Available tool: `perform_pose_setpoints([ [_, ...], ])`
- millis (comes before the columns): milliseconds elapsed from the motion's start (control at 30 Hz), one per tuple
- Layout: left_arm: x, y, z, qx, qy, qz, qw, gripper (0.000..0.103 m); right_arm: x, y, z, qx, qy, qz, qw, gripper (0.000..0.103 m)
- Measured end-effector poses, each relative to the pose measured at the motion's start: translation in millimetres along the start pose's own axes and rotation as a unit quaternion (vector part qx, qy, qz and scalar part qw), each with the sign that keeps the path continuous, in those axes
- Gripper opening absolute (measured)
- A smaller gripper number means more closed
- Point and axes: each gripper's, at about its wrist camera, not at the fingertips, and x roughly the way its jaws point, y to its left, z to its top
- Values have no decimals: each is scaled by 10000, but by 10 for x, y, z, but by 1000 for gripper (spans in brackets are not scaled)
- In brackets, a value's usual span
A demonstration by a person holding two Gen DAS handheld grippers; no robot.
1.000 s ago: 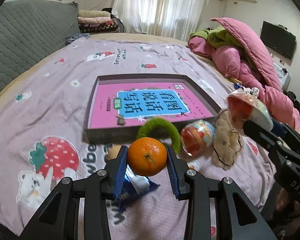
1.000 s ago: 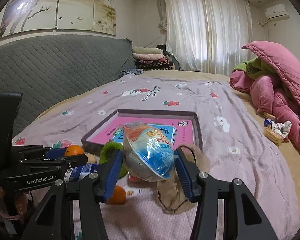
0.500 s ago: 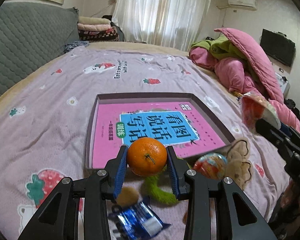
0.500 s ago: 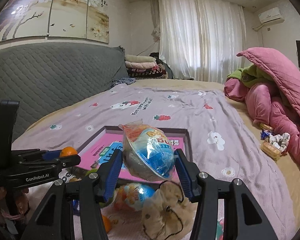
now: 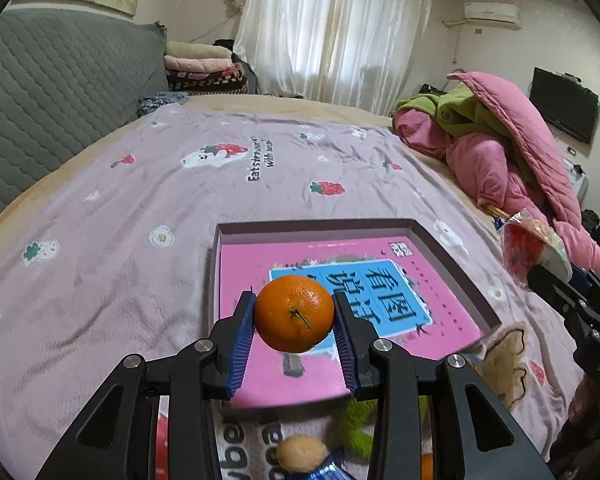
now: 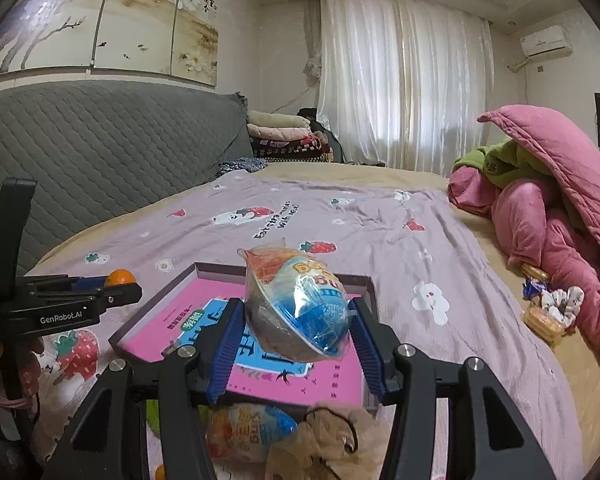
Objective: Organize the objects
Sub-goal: 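Lift the orange with the left gripper while the right gripper carries the egg over the tray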
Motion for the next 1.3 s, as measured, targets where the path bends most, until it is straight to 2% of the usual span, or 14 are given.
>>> perform_pose_setpoints([
  [267,111,35,201,84,-191,66,9998,39,89,14,167,-127,-161,36,9998,54],
  [567,348,28,219,134,-75,136,9998,39,190,-71,254,-176,-214,-16,9996,54],
  [1300,741,31,-42,118,361,221,9990,39,722,-206,-214,-75,814,-39,9966,54],
])
